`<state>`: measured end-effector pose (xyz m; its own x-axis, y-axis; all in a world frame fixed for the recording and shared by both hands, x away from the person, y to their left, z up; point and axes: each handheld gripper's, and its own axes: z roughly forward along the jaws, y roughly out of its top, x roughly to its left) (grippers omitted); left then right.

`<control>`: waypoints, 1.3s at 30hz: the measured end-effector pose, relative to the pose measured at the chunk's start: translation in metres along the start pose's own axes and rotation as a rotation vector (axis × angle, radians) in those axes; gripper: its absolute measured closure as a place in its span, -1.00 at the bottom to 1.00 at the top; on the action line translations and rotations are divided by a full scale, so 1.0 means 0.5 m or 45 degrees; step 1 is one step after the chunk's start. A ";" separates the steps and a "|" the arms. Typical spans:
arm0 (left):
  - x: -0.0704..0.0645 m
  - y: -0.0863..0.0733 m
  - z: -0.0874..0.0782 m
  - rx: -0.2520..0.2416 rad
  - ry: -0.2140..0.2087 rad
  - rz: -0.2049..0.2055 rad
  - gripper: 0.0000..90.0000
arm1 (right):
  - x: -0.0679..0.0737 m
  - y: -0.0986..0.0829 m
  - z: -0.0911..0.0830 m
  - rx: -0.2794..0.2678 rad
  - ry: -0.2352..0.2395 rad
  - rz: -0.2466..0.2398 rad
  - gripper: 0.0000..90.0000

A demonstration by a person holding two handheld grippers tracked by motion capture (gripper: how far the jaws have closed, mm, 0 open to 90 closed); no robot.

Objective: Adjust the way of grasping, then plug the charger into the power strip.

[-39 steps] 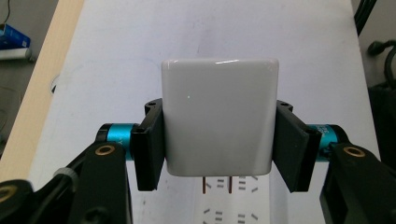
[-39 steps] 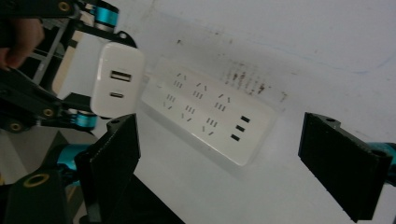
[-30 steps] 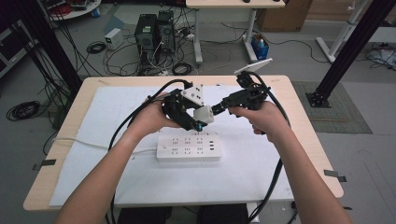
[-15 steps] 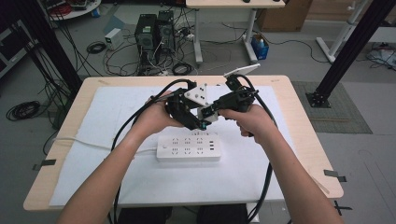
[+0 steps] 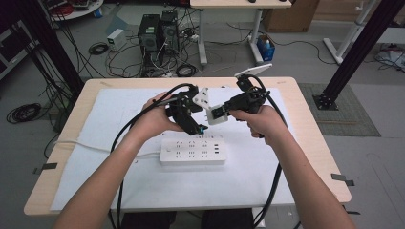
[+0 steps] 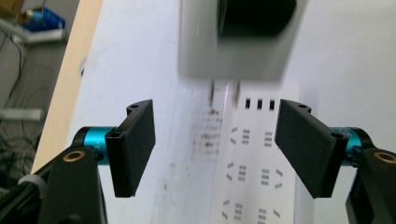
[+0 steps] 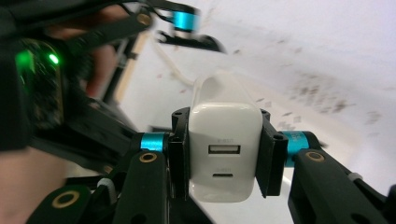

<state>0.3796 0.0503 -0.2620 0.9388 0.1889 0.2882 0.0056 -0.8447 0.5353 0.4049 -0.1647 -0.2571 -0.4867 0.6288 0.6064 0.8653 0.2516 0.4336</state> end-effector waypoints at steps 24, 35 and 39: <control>0.090 -0.202 -0.149 0.434 0.023 -0.734 -0.45 | -0.012 0.015 -0.061 0.239 -0.662 -0.406 0.39; 0.096 -0.225 -0.147 0.471 0.005 -0.798 -0.45 | -0.006 0.013 -0.060 0.290 -0.674 -0.495 0.39; 0.095 -0.221 -0.146 0.469 0.000 -0.795 -0.45 | -0.004 0.015 -0.050 0.310 -0.664 -0.540 0.39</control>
<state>0.3987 0.1892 -0.2495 0.7224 0.6913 0.0161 0.6566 -0.6930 0.2976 0.4094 -0.1824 -0.2384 -0.7190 0.6950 -0.0058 0.6460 0.6713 0.3633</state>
